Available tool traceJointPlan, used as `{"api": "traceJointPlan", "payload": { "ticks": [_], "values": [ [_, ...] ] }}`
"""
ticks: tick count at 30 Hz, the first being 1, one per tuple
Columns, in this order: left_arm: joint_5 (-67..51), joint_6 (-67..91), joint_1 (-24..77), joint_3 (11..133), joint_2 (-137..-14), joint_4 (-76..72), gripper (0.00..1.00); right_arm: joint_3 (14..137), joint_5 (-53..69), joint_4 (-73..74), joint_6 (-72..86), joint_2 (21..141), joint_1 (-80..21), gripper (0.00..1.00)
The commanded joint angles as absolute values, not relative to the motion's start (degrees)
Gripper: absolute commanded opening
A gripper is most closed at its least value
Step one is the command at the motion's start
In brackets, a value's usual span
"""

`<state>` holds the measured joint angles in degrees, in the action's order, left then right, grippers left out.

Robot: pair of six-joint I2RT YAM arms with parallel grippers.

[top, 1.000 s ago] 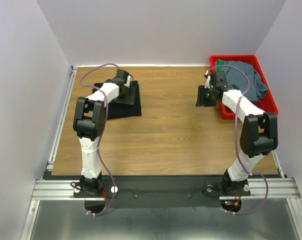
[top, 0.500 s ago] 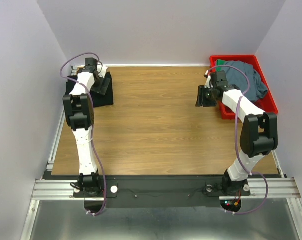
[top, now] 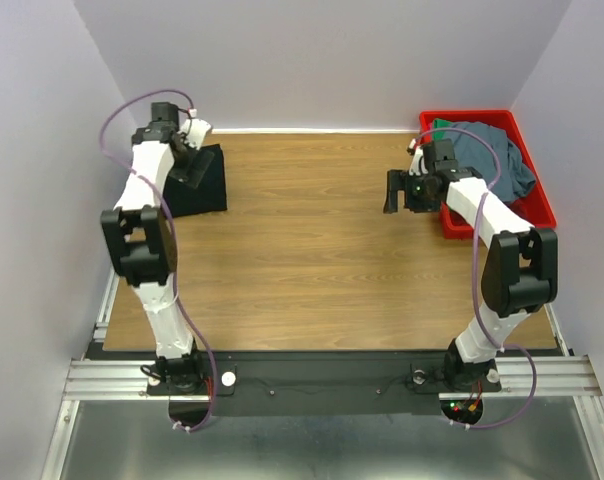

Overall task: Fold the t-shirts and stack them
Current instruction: Neatly place the folded tshirt to the corner

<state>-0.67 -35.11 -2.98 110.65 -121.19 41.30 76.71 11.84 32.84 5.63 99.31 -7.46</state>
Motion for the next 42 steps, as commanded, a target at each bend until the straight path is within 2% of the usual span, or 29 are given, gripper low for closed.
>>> {"api": "traceJointPlan", "payload": {
  "ticks": [1,9,20,30,42],
  "values": [
    [-3.6,-34.9,-5.5,101.5,-106.6,43.9,0.99,80.9,11.9,34.8,2.0,94.7,-6.9,1.0],
    [-6.2,-36.1,-11.5,80.6,-98.8,37.6,0.98,84.0,8.2,41.6,-1.3,94.3,-6.9,1.0],
    [-5.5,-35.9,-16.3,78.3,-105.5,32.2,0.99,79.9,7.7,41.6,-1.6,92.5,-6.5,1.0],
    [-8.1,-35.6,-16.6,86.1,-116.8,29.6,0.99,79.4,7.3,41.5,-1.6,92.7,-6.5,1.0],
    [-13.3,-30.5,-15.5,104.1,-128.1,32.9,0.99,79.6,7.6,41.3,-1.7,95.1,-6.5,1.0]
  ]
}}
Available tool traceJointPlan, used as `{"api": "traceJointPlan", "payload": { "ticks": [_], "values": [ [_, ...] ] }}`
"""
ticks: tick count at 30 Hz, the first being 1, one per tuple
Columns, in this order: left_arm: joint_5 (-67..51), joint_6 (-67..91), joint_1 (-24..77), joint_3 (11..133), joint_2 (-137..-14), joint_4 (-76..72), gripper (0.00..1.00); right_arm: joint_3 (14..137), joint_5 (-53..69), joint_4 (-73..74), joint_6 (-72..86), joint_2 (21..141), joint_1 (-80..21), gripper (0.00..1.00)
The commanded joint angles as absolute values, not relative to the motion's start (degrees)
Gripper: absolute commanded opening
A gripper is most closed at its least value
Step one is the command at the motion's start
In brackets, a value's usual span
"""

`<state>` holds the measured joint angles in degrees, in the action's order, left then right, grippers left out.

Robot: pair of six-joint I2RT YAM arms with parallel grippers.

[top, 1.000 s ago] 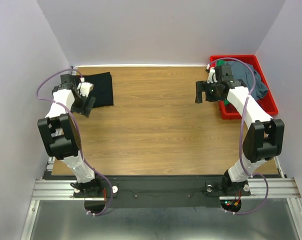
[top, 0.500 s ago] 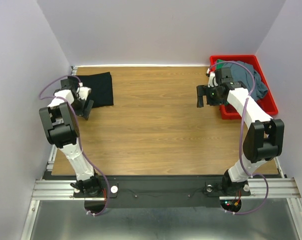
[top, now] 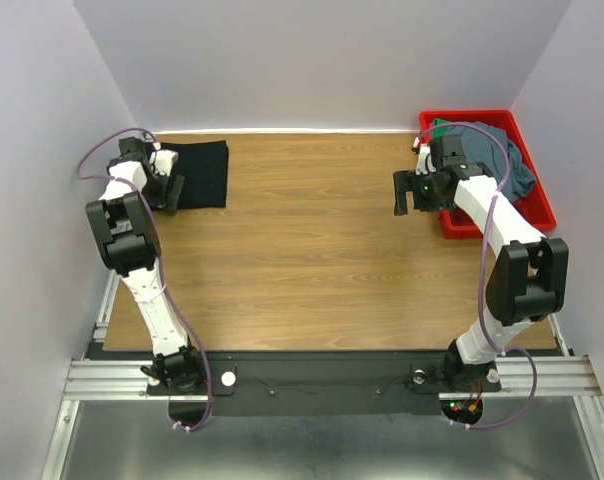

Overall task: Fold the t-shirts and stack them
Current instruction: Neatly place the folded tshirt to the corner

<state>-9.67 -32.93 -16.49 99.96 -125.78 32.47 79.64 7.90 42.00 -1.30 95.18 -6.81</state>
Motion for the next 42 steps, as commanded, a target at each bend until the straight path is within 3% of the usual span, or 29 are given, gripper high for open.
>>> {"api": "traceJointPlan", "payload": {
  "ticks": [1,11,21,31,37,42],
  "values": [
    [-13.4,-30.0,-15.2,104.9,-129.3,32.9,0.99,79.6,7.6,41.3,-1.6,95.4,-6.5,1.0],
    [-21.0,-19.0,-14.4,107.2,-131.7,30.5,0.99,79.8,6.9,41.3,-1.7,96.7,-6.5,1.0],
    [-18.9,-22.9,-13.6,120.1,-139.0,35.4,0.99,80.0,7.3,41.3,-1.5,97.0,-6.5,1.0],
    [-16.4,-25.7,-13.1,124.0,-139.7,35.9,0.99,80.2,7.8,41.3,-1.6,97.3,-6.4,1.0],
    [-19.3,-27.3,-12.3,118.1,-129.1,39.6,0.99,82.4,7.8,41.4,-2.0,94.8,-6.5,1.0],
    [-18.3,-26.6,-11.8,108.8,-107.6,37.6,0.99,82.3,9.0,41.4,-4.0,89.8,-6.4,1.0]
  ]
}}
